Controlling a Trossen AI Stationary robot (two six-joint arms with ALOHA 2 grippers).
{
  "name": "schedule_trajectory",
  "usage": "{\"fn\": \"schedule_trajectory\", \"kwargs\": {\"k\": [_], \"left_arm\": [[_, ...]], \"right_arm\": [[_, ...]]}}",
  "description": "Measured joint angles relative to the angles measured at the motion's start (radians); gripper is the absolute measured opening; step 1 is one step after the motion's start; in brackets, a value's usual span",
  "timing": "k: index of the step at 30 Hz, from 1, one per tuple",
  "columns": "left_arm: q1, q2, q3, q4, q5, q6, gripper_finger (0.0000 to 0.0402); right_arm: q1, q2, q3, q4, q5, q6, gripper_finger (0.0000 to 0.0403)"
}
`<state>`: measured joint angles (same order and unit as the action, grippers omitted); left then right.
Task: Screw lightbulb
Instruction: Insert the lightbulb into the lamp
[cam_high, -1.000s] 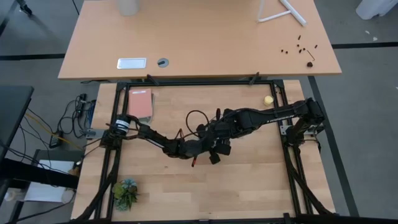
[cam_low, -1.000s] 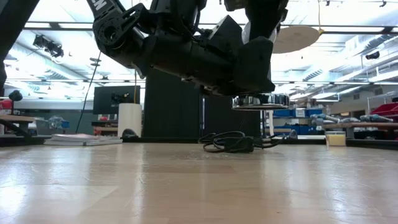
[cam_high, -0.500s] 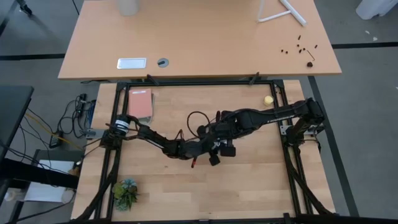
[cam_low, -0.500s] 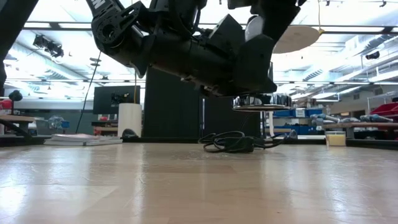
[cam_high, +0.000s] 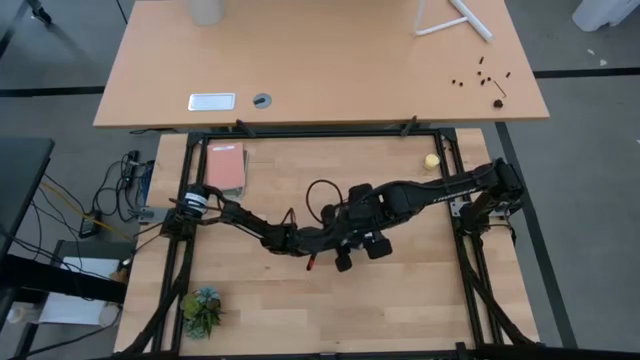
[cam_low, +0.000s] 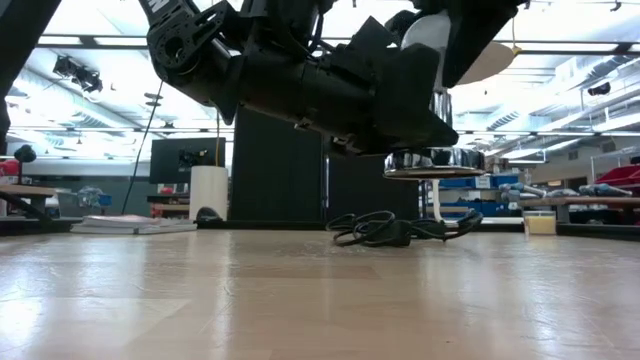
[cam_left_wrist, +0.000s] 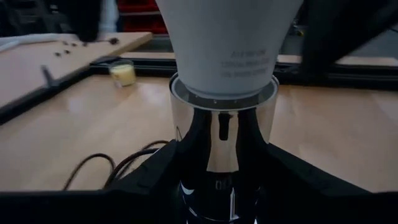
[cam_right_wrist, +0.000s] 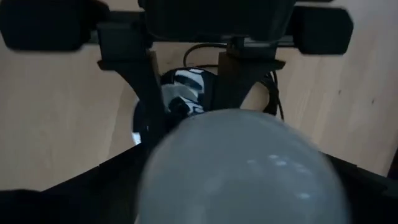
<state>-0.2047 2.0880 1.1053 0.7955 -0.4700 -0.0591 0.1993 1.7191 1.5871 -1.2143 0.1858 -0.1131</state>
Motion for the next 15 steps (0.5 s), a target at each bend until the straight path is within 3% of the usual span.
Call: {"fn": "schedule_trajectory", "kwargs": {"k": [15], "left_arm": [[0.023, 0.0, 0.0, -0.052, 0.308, 0.004, 0.0195]], "right_arm": [[0.046, 0.0, 0.0, -0.014, -0.114, -0.28, 0.036]]}}
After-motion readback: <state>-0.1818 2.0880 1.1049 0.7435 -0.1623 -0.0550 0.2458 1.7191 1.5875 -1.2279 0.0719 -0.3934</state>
